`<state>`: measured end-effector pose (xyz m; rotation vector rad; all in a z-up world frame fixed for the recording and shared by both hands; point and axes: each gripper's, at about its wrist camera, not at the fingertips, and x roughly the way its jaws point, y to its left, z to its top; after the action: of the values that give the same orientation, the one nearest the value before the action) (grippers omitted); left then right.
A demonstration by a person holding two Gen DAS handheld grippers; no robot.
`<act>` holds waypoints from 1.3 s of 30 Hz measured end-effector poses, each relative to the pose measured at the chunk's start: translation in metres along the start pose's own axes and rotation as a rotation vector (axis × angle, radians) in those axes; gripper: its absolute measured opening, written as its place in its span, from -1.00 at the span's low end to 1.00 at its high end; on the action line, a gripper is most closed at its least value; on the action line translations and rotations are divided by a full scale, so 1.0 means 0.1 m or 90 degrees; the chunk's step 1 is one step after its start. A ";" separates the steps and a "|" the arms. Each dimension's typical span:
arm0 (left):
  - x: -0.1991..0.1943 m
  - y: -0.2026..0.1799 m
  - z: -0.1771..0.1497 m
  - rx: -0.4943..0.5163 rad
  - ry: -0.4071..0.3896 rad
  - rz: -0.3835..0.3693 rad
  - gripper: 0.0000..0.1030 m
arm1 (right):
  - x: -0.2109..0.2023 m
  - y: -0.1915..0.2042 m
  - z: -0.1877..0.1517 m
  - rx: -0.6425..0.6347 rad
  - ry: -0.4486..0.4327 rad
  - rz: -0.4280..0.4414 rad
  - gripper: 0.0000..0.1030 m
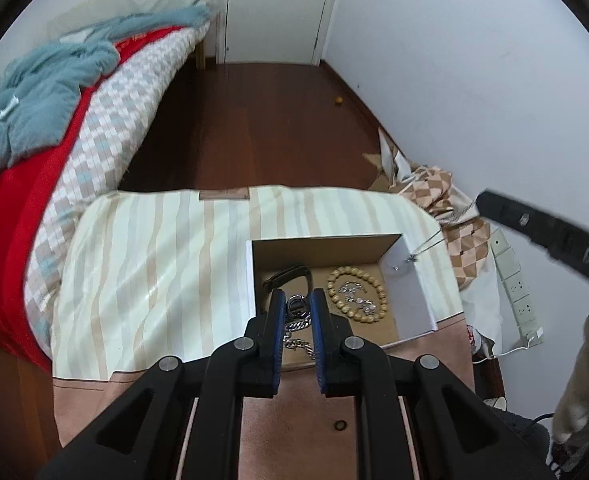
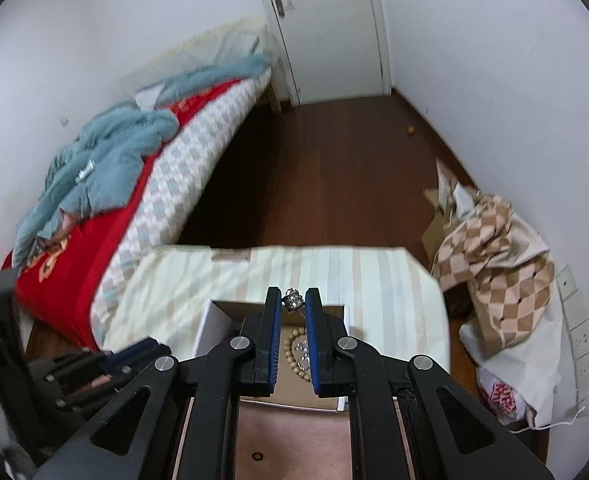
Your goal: Organize jewelry
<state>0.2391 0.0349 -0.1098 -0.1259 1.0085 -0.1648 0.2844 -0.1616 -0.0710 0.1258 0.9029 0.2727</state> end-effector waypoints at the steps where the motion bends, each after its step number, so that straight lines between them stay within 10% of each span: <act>1: 0.06 0.02 0.02 -0.002 0.008 0.000 -0.81 | 0.11 -0.03 -0.01 0.006 0.013 0.001 -0.76; 17: 0.77 0.16 0.39 -0.067 0.113 -0.014 -0.76 | 1.00 -0.15 -0.07 0.016 0.127 0.015 -0.74; 21: 0.69 0.22 0.42 -0.067 0.100 0.013 -0.48 | 1.06 -0.21 -0.11 0.027 0.156 0.026 -0.73; 29: 0.48 0.32 0.31 -0.055 0.060 0.087 0.68 | 0.95 -0.27 -0.25 0.027 0.168 -0.003 0.07; 39: 0.33 0.24 -0.05 -0.007 0.032 0.193 0.99 | 0.82 -0.14 -0.57 -0.021 0.173 -0.124 0.87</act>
<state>0.2536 0.0521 -0.1441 0.0222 1.0657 0.1138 0.2902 -0.1525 -0.1707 -0.0314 1.1720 0.1239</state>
